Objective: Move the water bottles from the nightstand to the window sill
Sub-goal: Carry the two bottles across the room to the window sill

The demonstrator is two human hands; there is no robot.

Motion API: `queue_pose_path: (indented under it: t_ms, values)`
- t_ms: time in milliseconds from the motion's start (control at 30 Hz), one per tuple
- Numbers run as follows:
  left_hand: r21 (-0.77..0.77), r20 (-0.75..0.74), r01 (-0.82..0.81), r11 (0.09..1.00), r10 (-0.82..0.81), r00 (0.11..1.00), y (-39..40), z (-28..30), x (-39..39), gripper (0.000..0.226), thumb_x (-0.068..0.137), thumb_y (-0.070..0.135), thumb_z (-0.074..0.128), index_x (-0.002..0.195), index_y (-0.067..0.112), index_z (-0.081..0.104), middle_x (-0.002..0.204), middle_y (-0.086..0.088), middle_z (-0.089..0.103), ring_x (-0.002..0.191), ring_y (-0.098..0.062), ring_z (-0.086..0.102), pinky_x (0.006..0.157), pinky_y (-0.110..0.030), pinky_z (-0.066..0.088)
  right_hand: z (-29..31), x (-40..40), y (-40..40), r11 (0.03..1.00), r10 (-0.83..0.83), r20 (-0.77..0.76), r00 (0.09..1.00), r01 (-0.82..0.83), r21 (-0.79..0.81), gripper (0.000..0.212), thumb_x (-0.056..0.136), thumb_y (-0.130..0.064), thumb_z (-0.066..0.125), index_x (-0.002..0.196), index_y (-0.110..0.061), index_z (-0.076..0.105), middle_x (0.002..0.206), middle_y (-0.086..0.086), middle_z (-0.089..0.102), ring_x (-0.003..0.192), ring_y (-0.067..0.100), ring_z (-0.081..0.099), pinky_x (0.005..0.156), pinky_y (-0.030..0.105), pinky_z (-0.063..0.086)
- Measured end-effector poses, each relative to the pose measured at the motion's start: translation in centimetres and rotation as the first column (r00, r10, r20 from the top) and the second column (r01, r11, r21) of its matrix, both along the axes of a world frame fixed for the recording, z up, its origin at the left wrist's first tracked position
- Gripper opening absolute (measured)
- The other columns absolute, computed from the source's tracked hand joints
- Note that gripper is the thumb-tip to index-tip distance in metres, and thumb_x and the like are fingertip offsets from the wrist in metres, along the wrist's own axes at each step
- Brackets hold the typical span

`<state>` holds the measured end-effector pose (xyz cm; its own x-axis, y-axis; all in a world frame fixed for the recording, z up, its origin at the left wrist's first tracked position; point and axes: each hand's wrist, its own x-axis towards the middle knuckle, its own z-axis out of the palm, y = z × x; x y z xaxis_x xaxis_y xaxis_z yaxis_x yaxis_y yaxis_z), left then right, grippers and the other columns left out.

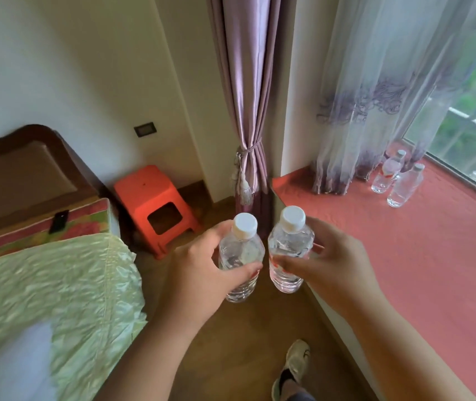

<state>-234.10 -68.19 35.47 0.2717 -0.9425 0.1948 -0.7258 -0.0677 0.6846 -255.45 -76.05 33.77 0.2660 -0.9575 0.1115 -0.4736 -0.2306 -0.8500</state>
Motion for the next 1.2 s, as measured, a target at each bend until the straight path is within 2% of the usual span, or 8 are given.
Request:
queue_pose_path:
  t_ms: [167, 300, 433, 600, 667, 867, 1067, 1200]
  values:
    - [-0.021, 0.032, -0.045, 0.999, 0.046, 0.998, -6.8, 0.9, 0.2, 0.073, 0.062, 0.058, 0.088, 0.129, 0.043, 0.062, 0.108, 0.021, 0.073, 0.099, 0.002, 0.067, 0.086, -0.033, 0.058, 0.1, 0.9, -8.2, 0.999, 0.032, 0.016, 0.999, -0.031, -0.022, 0.076, 0.06, -0.051, 0.088, 0.129, -0.048, 0.055, 0.108, -0.035, 0.064, 0.098, -0.01, 0.062, 0.083, 0.023, 0.054]
    - [-0.049, -0.002, -0.049, 0.998, 0.049, 0.999, -11.6, 0.6, -0.1, 0.071, 0.064, 0.059, 0.088, 0.128, 0.042, 0.061, 0.109, 0.022, 0.072, 0.101, 0.0, 0.068, 0.086, -0.034, 0.059, 0.5, 0.7, -13.6, 0.998, 0.026, 0.0, 1.0, -0.026, -0.056, 0.083, 0.06, -0.051, 0.088, 0.135, -0.041, 0.054, 0.121, -0.022, 0.066, 0.104, -0.003, 0.062, 0.086, 0.022, 0.053]
    - [-0.061, -0.011, -0.012, 0.998, 0.011, 1.0, -15.9, 0.2, -0.8, 0.072, 0.064, 0.068, 0.08, 0.129, 0.048, 0.057, 0.109, 0.027, 0.071, 0.101, 0.004, 0.067, 0.082, -0.033, 0.06, 0.4, -0.6, -17.2, 0.998, -0.002, -0.01, 1.0, 0.001, -0.055, 0.084, 0.06, -0.054, 0.086, 0.136, -0.041, 0.052, 0.125, -0.023, 0.064, 0.106, -0.003, 0.061, 0.086, 0.021, 0.052]
    - [-0.009, -0.019, 0.108, 0.994, -0.108, 0.994, -22.3, -1.4, -1.7, 0.078, 0.06, 0.075, 0.079, 0.131, 0.048, 0.058, 0.112, 0.027, 0.071, 0.103, 0.005, 0.067, 0.083, -0.031, 0.06, -0.3, -2.5, -20.7, 0.993, -0.116, -0.015, 0.993, 0.116, -0.007, 0.075, 0.062, -0.053, 0.086, 0.129, -0.052, 0.052, 0.103, -0.046, 0.054, 0.091, -0.014, 0.059, 0.077, 0.011, 0.044]
    - [-0.009, -0.029, 0.185, 0.983, -0.185, 0.982, -25.2, -1.9, -2.2, 0.079, 0.06, 0.074, 0.08, 0.131, 0.045, 0.059, 0.114, 0.027, 0.07, 0.105, 0.007, 0.066, 0.085, -0.027, 0.059, -0.4, -3.3, -21.9, 0.982, -0.189, -0.018, 0.982, 0.189, 0.001, 0.069, 0.061, -0.05, 0.086, 0.123, -0.052, 0.056, 0.098, -0.046, 0.058, 0.092, -0.016, 0.059, 0.075, 0.011, 0.046]
    - [-0.003, -0.052, 0.483, 0.876, -0.482, 0.874, -35.1, -2.6, -3.1, 0.077, 0.063, 0.074, 0.079, 0.133, 0.051, 0.056, 0.111, 0.034, 0.067, 0.103, 0.011, 0.064, 0.085, -0.02, 0.058, 0.4, -5.3, -25.3, 0.889, -0.456, -0.048, 0.889, 0.457, 0.019, 0.076, 0.06, -0.039, 0.09, 0.13, -0.042, 0.061, 0.112, -0.026, 0.068, 0.099, -0.008, 0.062, 0.087, 0.023, 0.052]
    - [-0.023, -0.001, 0.693, 0.72, -0.693, 0.72, -43.9, -2.2, -4.1, 0.074, 0.06, 0.076, 0.078, 0.128, 0.057, 0.055, 0.1, 0.039, 0.065, 0.093, 0.015, 0.062, 0.071, -0.001, 0.047, 0.6, -5.3, -27.5, 0.72, -0.694, -0.031, 0.719, 0.694, 0.004, 0.076, 0.06, -0.028, 0.092, 0.129, -0.039, 0.062, 0.099, -0.016, 0.074, 0.089, 0.002, 0.068, 0.081, 0.025, 0.055]
    - [-0.011, -0.038, 0.774, 0.633, -0.774, 0.632, -47.2, -3.1, -4.9, 0.077, 0.057, 0.067, 0.084, 0.128, 0.057, 0.055, 0.099, 0.032, 0.069, 0.091, 0.012, 0.065, 0.077, -0.013, 0.054, -0.4, -4.8, -27.1, 0.642, -0.766, 0.027, 0.642, 0.765, 0.041, 0.073, 0.06, -0.025, 0.095, 0.126, -0.037, 0.065, 0.105, -0.022, 0.072, 0.095, -0.007, 0.066, 0.084, 0.015, 0.05]
